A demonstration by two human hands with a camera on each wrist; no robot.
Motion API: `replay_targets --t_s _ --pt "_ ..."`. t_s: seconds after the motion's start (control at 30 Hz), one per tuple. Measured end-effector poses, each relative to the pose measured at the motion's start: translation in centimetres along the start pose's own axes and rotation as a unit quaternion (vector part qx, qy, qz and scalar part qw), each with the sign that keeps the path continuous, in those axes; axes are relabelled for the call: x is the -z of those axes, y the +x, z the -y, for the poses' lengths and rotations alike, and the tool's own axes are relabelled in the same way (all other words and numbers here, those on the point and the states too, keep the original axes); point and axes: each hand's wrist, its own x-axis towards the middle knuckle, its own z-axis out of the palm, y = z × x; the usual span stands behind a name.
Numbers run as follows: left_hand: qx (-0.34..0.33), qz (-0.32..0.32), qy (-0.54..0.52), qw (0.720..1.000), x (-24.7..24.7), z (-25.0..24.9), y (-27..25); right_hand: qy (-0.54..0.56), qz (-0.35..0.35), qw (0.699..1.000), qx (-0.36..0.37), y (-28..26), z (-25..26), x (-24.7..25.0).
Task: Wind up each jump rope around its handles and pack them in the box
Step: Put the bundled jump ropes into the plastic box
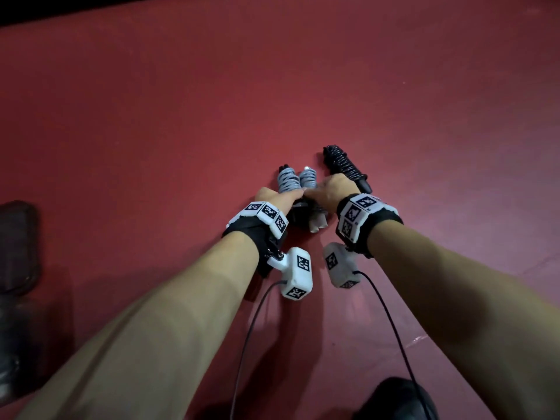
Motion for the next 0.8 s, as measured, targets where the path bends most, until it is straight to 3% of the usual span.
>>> replay_targets --t_s 0.23,0.47,0.7,0.8 --pt "0.012 0.012 -0.038 0.999 6.0 -0.7 -5.3 0.061 0.024 0.998 0.023 -3.4 3.4 -1.2" --pt "0.004 -0.049 0.100 0.994 14.8 2.3 -8.5 0.096 0.114 0.989 -0.002 -7.6 6.9 -6.8" --pt "0.019 -0.119 0.119 0.986 22.2 7.0 -11.1 -0.101 0.103 0.985 0.095 -10.7 9.4 -10.4" --pt "-0.003 -0.133 0.102 0.986 24.9 7.4 -12.6 -0.097 0.089 0.987 0.096 -12.4 10.2 -11.2"
